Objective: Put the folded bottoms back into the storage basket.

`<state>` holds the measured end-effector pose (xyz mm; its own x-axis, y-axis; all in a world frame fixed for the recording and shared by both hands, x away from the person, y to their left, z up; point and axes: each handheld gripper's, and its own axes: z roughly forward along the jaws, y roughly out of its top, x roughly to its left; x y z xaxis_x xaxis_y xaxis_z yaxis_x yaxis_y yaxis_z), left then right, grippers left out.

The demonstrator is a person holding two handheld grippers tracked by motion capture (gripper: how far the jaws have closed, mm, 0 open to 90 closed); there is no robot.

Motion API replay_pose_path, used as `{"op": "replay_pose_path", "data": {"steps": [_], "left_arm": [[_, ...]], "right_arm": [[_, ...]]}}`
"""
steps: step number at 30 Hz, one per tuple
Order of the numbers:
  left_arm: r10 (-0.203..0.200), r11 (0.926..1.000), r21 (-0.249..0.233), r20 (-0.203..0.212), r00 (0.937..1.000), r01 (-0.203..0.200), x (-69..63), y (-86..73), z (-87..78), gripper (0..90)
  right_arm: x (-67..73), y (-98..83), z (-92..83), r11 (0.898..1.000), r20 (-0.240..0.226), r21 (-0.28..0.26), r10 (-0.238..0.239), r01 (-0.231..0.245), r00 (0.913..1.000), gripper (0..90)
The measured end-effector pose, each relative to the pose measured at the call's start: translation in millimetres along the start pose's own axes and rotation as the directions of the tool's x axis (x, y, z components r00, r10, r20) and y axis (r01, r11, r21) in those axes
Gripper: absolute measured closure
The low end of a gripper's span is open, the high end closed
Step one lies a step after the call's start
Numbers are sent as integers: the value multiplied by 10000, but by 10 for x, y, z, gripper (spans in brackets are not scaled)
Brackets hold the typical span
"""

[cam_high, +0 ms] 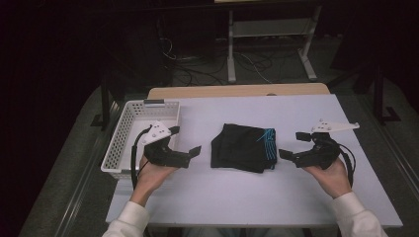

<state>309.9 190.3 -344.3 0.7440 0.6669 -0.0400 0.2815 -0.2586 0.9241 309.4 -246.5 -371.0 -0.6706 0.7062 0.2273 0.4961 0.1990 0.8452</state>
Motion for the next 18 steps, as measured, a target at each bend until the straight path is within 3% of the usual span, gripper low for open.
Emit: {"op": "replay_pose_path", "data": {"steps": [18], "left_arm": [[49,9998,181,64,10000,-50,130,236,177,0]], "right_arm": [[-64,59,137,9994,184,263,217,-221,9996,0]]}}
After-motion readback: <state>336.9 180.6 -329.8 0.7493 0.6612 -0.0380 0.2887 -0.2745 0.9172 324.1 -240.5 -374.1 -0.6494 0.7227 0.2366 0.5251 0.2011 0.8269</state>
